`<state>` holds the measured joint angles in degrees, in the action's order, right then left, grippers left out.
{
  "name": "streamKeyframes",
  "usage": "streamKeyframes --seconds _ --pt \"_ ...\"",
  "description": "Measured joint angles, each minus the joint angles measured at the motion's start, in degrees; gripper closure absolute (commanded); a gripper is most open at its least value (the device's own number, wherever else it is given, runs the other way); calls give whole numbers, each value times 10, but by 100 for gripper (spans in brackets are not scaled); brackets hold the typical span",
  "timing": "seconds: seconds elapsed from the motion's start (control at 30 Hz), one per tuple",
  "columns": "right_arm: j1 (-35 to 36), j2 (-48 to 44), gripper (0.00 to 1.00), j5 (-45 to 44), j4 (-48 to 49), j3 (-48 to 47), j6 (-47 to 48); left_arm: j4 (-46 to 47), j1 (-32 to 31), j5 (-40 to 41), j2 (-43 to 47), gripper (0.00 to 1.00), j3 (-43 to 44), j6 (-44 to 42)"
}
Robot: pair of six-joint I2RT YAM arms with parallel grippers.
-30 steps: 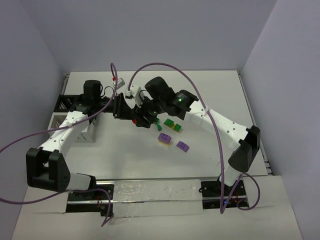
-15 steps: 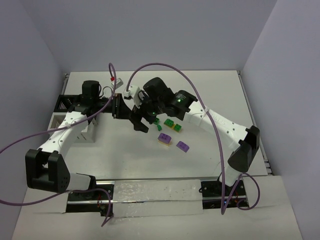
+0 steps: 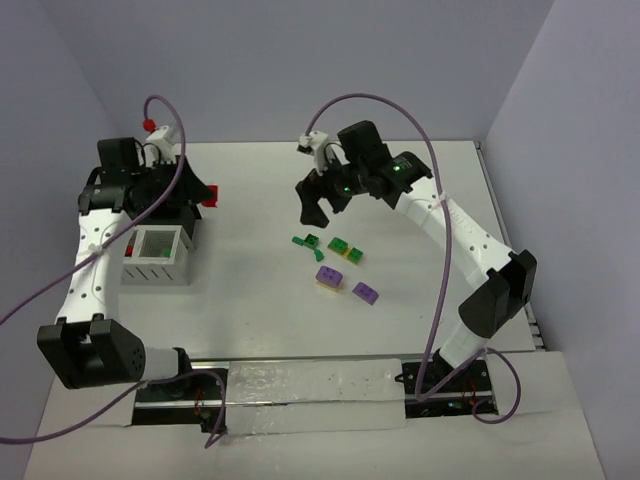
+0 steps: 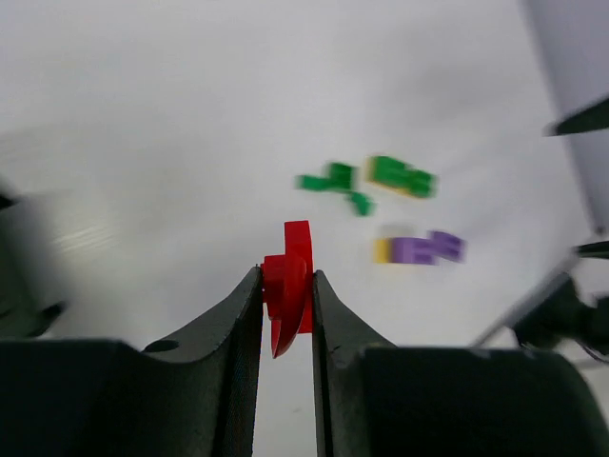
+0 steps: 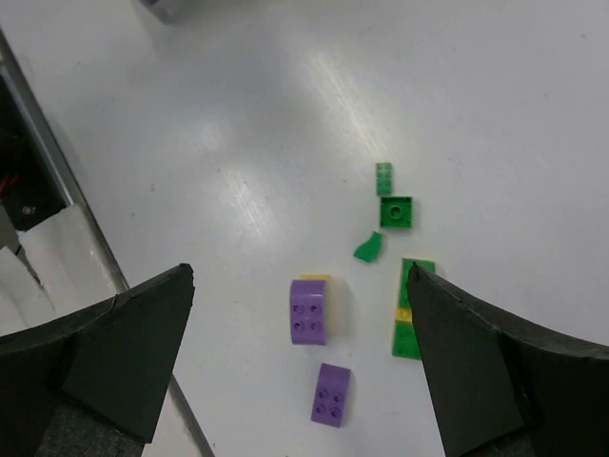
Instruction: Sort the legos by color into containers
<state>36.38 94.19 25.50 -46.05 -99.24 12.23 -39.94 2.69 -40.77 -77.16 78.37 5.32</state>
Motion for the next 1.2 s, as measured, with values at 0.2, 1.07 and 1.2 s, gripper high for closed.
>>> streamKeyframes --seconds 0.2,1.07,1.2 --pt "-76 -11 0 5 -9 47 4 -59 100 160 27 100 2 -46" --pt "-113 28 0 -26 -49 73 10 -57 171 506 50 94 -75 -82" --pt "-113 28 0 -26 -50 73 11 -46 176 510 46 94 -93 -88"
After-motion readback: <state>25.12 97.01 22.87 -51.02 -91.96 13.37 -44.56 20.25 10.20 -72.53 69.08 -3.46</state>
